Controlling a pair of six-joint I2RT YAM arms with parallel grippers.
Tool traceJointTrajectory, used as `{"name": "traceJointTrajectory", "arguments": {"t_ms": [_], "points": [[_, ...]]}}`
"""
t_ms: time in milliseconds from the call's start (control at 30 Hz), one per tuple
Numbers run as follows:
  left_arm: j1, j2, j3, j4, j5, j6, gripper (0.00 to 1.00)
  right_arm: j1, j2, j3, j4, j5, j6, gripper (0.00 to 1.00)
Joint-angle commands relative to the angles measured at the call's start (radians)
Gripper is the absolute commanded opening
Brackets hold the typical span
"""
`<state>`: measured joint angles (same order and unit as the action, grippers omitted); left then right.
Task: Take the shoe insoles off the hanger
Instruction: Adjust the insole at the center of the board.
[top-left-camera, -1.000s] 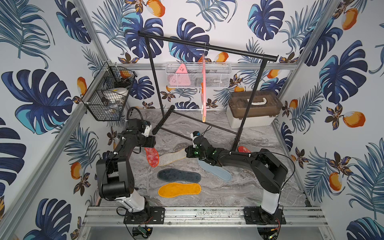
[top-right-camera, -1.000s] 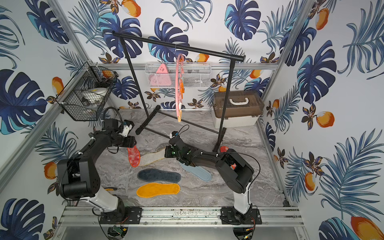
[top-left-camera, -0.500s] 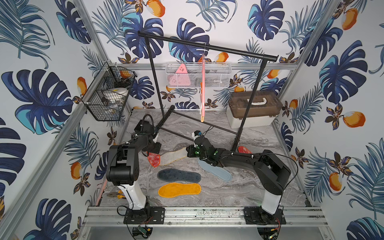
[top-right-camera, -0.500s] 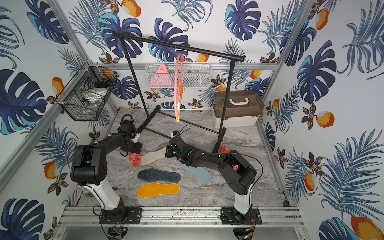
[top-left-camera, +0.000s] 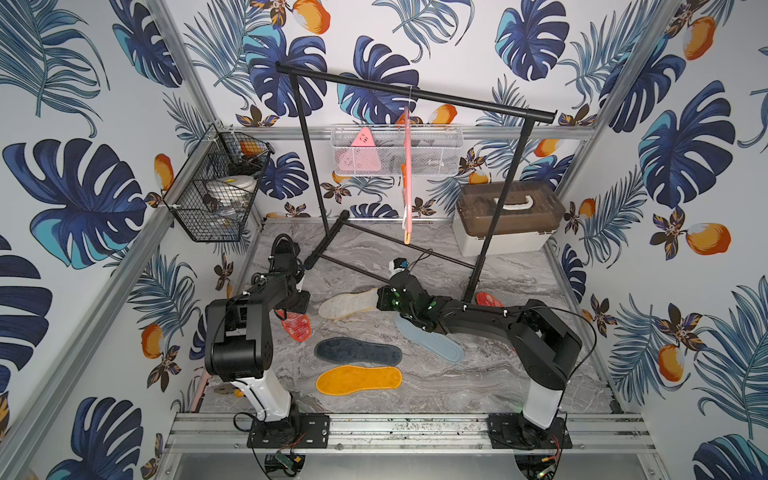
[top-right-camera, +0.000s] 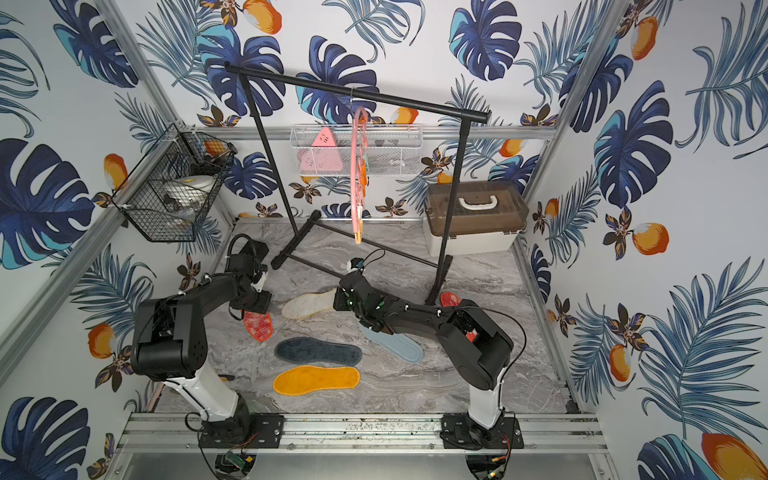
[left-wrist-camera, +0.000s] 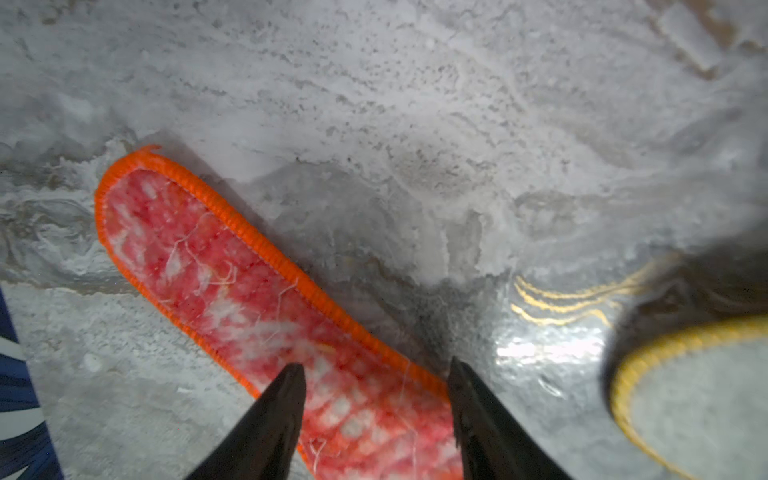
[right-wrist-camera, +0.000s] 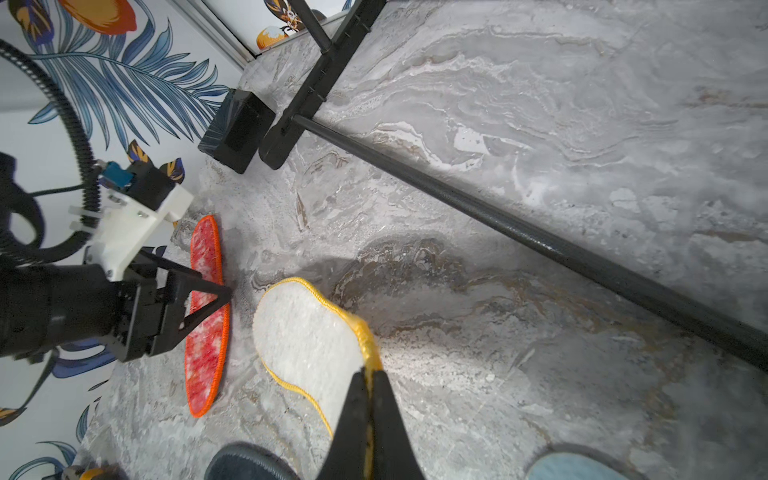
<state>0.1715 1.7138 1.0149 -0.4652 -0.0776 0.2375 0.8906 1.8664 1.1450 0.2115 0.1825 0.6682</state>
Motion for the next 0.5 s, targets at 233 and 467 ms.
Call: {"name": "traceJointTrajectory", "arguments": {"t_ms": [233,467], "points": [[0.027,-0.133,0.089,-0.170,0.281,-0.045,0.69,0.001,0.119,0.055,0.056,-0.036,0.065,0.07],[0.044,-0.251,0.068,-0.174,0.327,-0.060,0.82,0.001,0.091,-0.016,0.061,-0.032,0.068,0.31]]}}
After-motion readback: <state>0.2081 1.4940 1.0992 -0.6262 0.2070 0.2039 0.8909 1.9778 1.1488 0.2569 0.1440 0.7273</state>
